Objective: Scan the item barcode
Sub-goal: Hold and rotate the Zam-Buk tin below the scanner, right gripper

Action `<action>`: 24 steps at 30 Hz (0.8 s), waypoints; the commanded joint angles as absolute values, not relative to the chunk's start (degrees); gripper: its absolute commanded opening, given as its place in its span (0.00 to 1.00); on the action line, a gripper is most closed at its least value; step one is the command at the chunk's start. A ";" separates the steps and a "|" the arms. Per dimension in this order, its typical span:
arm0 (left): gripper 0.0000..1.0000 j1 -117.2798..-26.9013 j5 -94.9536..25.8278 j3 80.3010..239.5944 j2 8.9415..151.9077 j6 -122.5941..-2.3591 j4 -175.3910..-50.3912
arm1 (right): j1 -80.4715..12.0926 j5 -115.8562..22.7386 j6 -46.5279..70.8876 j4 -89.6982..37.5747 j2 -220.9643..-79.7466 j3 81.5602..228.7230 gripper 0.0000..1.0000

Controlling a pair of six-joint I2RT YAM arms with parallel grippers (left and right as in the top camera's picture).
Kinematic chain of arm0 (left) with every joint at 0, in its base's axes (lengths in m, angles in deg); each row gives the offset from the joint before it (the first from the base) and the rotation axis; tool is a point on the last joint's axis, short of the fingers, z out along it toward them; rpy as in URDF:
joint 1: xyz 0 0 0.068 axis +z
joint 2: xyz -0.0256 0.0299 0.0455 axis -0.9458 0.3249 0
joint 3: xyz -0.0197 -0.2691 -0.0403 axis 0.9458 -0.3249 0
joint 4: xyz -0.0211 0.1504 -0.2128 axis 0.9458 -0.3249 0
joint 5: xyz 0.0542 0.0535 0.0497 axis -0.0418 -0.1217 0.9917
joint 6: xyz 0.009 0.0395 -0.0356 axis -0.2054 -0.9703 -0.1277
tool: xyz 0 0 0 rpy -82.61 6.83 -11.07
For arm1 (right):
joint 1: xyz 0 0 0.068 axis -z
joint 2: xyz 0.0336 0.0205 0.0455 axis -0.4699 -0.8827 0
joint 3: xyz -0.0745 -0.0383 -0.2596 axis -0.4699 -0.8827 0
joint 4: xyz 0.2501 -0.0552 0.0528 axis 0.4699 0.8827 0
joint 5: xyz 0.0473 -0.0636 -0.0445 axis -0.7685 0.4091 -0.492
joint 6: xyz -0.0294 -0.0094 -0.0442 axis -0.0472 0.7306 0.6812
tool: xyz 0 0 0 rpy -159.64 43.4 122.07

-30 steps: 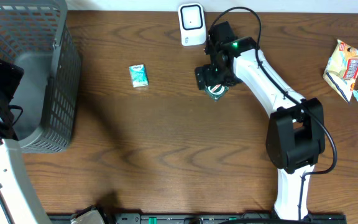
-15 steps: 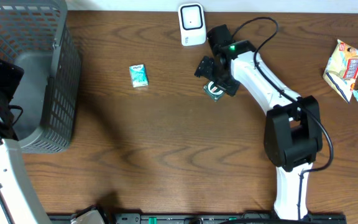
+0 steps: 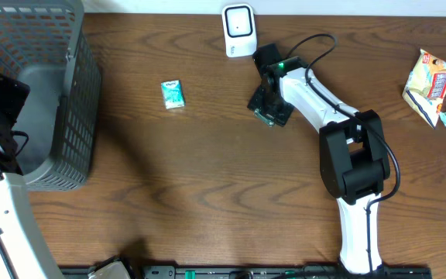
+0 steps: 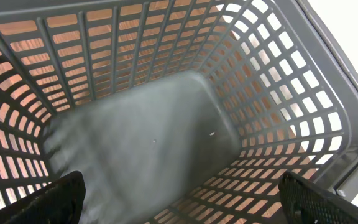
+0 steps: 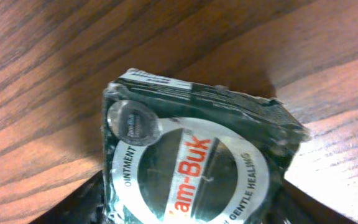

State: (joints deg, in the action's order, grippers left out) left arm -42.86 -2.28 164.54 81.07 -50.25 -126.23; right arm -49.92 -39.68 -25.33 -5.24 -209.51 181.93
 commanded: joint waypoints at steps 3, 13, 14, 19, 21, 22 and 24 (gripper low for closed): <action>0.98 -42.73 -1.76 164.69 81.38 -49.77 -126.23 | -49.83 -39.12 -12.89 -3.45 -211.04 182.08 0.59; 0.98 -42.73 -1.76 164.69 81.38 -49.77 -126.23 | -49.54 -29.74 36.66 7.59 -210.34 191.37 0.56; 0.98 -42.73 -1.76 164.67 81.38 -49.77 -126.23 | -49.54 -27.07 38.41 8.09 -210.34 191.39 0.59; 0.98 -42.73 -1.76 164.67 81.40 -49.74 -126.23 | -49.28 -22.09 43.02 8.53 -210.34 191.39 0.99; 0.98 -42.73 -1.76 164.67 81.38 -49.77 -126.23 | -49.28 -25.59 42.63 8.46 -210.34 191.39 0.99; 0.98 -42.73 -1.73 164.69 81.40 -49.74 -126.23 | -49.22 -29.72 40.51 7.94 -210.34 191.39 0.99; 0.98 -42.73 -1.76 164.67 81.40 -49.74 -126.23 | -49.11 -34.15 33.93 7.54 -210.34 191.39 0.99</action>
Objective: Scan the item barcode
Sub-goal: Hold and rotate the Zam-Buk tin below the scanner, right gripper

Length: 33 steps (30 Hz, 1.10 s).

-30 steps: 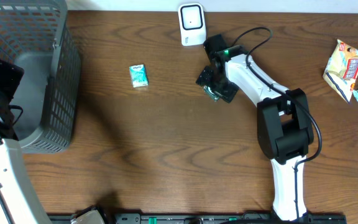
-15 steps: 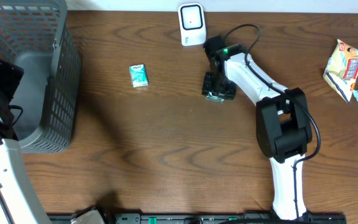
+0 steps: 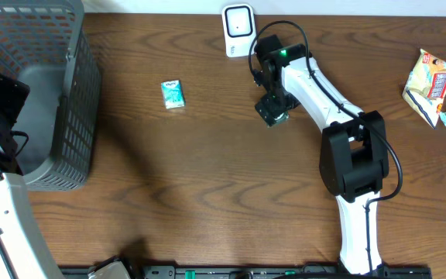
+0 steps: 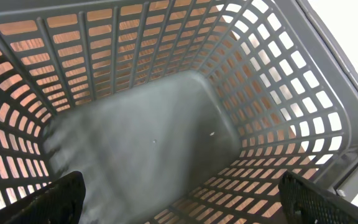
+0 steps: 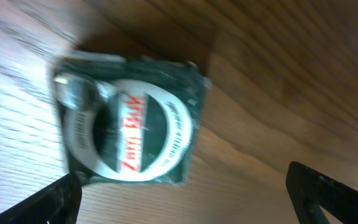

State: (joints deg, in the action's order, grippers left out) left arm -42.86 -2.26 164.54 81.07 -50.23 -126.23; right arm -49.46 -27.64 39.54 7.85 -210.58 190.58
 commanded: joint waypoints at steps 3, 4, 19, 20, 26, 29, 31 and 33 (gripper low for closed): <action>0.98 -42.73 -1.76 164.69 81.40 -49.77 -126.23 | -49.11 -39.42 21.86 8.68 -210.34 191.39 0.99; 0.98 -42.73 -1.76 164.67 81.40 -49.74 -126.23 | -49.11 -41.15 19.02 9.40 -210.34 191.39 0.99; 0.98 -42.73 -1.76 164.67 81.40 -49.74 -126.23 | -47.97 -42.90 -13.55 13.60 -210.34 191.39 0.95; 0.98 -42.73 -1.76 164.69 81.40 -49.74 -126.23 | -47.69 -42.92 -17.15 13.29 -210.34 191.39 0.96; 0.98 -42.73 -1.76 164.69 81.40 -49.74 -126.23 | -45.68 -43.27 -30.57 6.63 -210.36 191.35 0.99; 0.98 -42.73 -1.76 164.67 81.40 -49.77 -126.23 | -45.76 -43.14 -32.74 5.64 -210.39 191.11 0.98; 0.97 -42.73 -1.76 164.69 81.38 -49.74 -126.23 | -45.94 -42.44 -35.67 5.60 -210.43 190.52 0.97; 0.98 -42.73 -1.76 164.67 81.40 -49.77 -126.23 | -46.02 -41.06 -39.80 4.70 -210.45 188.99 0.97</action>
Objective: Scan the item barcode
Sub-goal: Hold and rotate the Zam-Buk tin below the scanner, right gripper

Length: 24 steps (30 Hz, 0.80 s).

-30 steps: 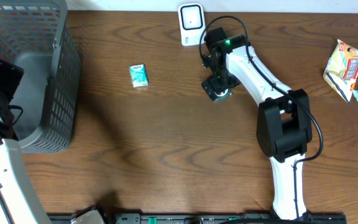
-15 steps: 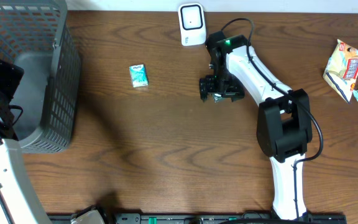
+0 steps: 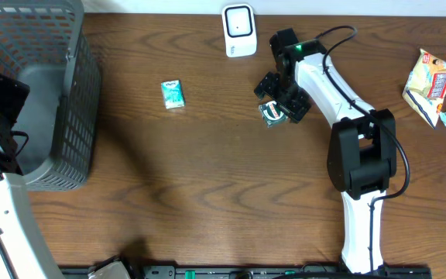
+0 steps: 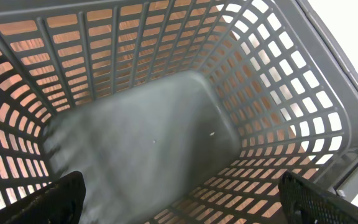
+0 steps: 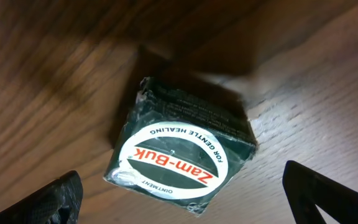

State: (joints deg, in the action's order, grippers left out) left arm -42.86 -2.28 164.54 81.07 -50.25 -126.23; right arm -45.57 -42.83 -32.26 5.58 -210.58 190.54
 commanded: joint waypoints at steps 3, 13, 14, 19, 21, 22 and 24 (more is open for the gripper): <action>0.98 -42.73 -1.76 164.67 81.40 -49.74 -126.23 | -46.07 -41.08 -40.28 3.17 -210.47 187.22 0.95; 0.98 -42.73 -1.76 164.69 81.38 -49.77 -126.23 | -46.13 -41.02 -38.59 0.24 -210.47 182.34 0.73; 0.98 -42.73 -1.76 164.67 81.40 -49.74 -126.23 | -46.11 -41.02 -37.33 0.26 -210.47 182.34 0.73; 0.98 -42.73 -1.76 164.69 81.40 -49.74 -126.23 | -46.11 -41.04 -27.60 0.07 -210.41 182.67 0.66; 0.98 -42.73 -1.73 164.67 81.40 -49.77 -126.23 | -46.11 -41.65 -23.05 0.09 -210.41 183.52 0.64; 0.98 -42.73 -1.76 164.67 81.40 -49.77 -126.23 | -46.11 -42.18 -21.28 0.07 -210.41 183.89 0.64; 0.98 -42.73 -1.76 164.67 81.40 -49.74 -126.23 | -46.13 -44.54 -15.03 0.18 -210.41 185.99 0.63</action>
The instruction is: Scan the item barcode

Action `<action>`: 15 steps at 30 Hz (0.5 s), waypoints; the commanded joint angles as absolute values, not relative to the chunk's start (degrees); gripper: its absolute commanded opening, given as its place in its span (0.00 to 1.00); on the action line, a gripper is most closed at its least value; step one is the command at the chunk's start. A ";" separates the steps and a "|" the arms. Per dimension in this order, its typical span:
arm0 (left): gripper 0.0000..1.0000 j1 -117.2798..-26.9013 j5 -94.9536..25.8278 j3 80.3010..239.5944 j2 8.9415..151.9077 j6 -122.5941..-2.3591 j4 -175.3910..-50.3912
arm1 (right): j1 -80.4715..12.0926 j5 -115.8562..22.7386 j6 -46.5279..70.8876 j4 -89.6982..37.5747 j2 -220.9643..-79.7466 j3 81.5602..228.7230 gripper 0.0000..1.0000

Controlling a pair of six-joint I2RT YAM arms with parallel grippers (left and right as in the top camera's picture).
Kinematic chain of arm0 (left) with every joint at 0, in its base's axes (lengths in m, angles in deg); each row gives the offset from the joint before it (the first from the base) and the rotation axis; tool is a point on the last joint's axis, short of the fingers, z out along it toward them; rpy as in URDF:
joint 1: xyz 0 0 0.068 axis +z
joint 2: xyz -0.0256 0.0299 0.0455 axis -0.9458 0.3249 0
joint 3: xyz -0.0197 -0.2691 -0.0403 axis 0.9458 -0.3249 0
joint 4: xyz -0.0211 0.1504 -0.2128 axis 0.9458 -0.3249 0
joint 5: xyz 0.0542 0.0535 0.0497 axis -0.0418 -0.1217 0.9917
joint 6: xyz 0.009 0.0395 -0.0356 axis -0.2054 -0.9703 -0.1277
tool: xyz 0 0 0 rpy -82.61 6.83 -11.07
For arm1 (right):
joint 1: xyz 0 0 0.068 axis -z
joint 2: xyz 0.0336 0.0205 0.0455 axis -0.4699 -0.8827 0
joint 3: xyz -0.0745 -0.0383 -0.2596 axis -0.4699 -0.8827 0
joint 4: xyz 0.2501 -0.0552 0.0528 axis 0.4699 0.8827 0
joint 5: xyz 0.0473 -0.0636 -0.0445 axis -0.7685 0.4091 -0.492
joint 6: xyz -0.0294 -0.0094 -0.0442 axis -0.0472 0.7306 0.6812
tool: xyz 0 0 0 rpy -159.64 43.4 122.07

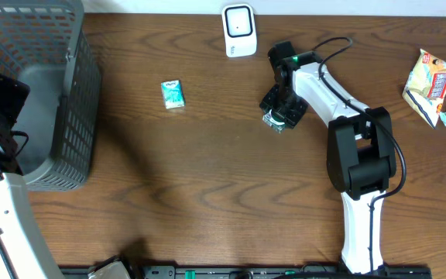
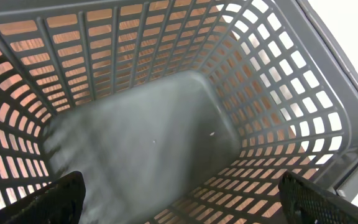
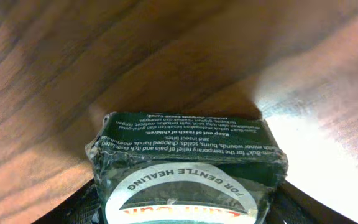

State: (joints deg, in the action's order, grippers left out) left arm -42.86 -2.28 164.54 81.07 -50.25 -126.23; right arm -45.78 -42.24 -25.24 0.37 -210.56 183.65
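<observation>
The item is a dark green Zam-Buk ointment box [image 3: 185, 168], lying on the wooden table [image 1: 207, 170] just below the white barcode scanner [image 1: 238, 29]. In the right wrist view my right gripper [image 3: 188, 205] has a finger pressed against each side of the box and is shut on it. From overhead, the right gripper [image 1: 279, 111] covers most of the box [image 1: 272, 121]. My left gripper [image 2: 182, 202] is open, with its fingertips [image 2: 61, 196] wide apart over the inside of the grey basket [image 2: 148, 130].
The grey plastic basket [image 1: 68, 85] stands at the far left. A small teal packet [image 1: 173, 94] lies left of the scanner. A crumpled snack bag [image 1: 433, 84] sits at the right edge.
My right gripper was open above the box, which lay free on the table. It is now lower, turned, and shut on the box. The left arm has not moved.
At first my right gripper had the box between its fingers on the table. Then it was open above the box, which had shifted and turned. Later it hovered open to the right of the box, and now it grips the box from a new angle.
</observation>
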 commanded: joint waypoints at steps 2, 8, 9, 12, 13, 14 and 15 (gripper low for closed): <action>0.98 -42.73 -1.76 164.67 81.40 -49.74 -126.23 | -46.13 -45.59 -8.96 1.05 -210.41 188.90 0.63; 0.98 -42.73 -1.76 164.67 81.40 -49.77 -126.23 | -47.10 -45.52 5.93 2.21 -210.41 194.12 0.58; 0.98 -42.73 -1.76 164.67 81.40 -49.77 -126.23 | -47.49 -44.49 8.64 2.08 -210.41 194.32 0.59; 0.98 -42.73 -1.76 164.67 81.40 -49.74 -126.23 | -48.17 -39.14 9.21 2.36 -210.41 194.30 0.59; 0.98 -42.73 -1.76 164.67 81.40 -49.77 -126.23 | -48.32 -36.71 7.20 2.91 -210.41 194.28 0.60; 0.98 -42.73 -1.73 164.67 81.40 -49.74 -126.23 | -48.34 -35.90 6.13 3.15 -210.41 194.28 0.63; 0.98 -42.73 -1.76 164.67 81.40 -49.74 -126.23 | -48.36 -34.81 3.72 3.67 -210.41 194.28 0.64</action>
State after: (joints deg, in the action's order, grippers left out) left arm -42.86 -2.28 164.54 81.07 -50.23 -126.23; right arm -47.93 -40.47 4.77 3.06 -210.58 193.62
